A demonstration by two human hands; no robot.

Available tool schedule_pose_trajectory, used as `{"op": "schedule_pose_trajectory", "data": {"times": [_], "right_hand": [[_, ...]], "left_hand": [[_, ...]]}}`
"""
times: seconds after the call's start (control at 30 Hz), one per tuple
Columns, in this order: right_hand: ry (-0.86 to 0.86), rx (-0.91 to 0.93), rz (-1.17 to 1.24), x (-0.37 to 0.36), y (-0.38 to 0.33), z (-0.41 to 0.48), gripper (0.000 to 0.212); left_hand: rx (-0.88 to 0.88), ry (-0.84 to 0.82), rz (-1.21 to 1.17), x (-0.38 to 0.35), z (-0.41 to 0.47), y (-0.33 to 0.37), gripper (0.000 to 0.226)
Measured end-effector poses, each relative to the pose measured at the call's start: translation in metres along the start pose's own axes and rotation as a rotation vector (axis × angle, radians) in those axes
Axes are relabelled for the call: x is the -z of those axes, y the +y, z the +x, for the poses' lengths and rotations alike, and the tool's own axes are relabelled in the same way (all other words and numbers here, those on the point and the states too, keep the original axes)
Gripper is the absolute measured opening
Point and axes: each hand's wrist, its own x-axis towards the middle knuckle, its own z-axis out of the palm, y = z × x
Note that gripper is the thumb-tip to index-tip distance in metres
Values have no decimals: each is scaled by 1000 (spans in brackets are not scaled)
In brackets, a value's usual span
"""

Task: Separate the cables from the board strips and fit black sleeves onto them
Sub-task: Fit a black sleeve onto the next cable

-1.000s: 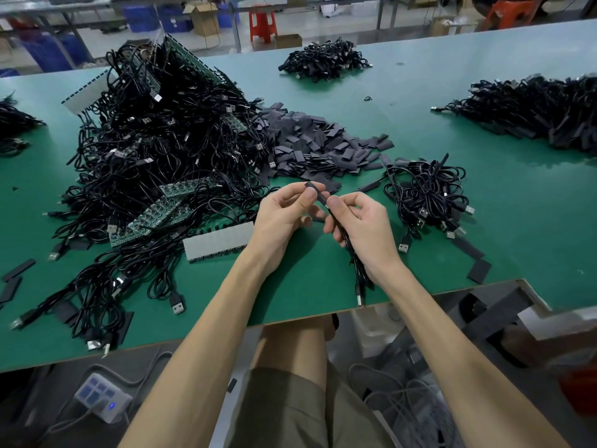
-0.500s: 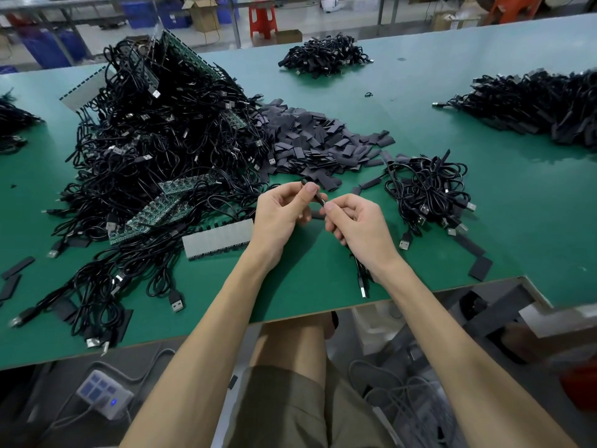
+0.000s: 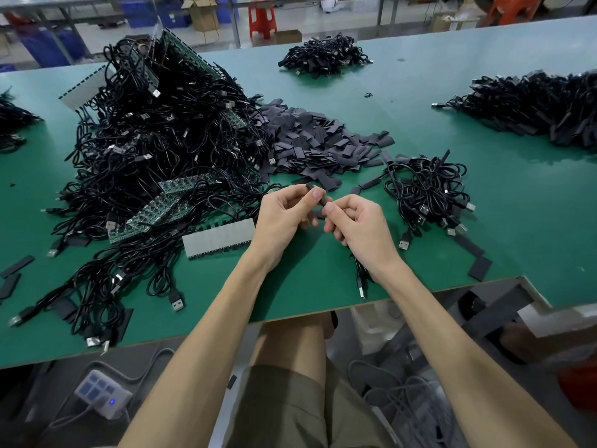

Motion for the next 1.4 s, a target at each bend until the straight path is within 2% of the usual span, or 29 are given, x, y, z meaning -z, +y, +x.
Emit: {"op": "schedule_pose_trajectory", "data": {"times": [0.53, 1.2, 1.4], "right_hand": [[-12, 30, 23, 1, 0, 0, 22], [5, 16, 86, 2, 4, 3, 21], [-16, 41, 130, 1, 4, 3, 18]], "left_hand": [[-21, -44, -54, 1, -3, 5, 15], [-6, -40, -19, 1, -2, 4, 19], [29, 4, -140, 0, -2, 8, 23]]}}
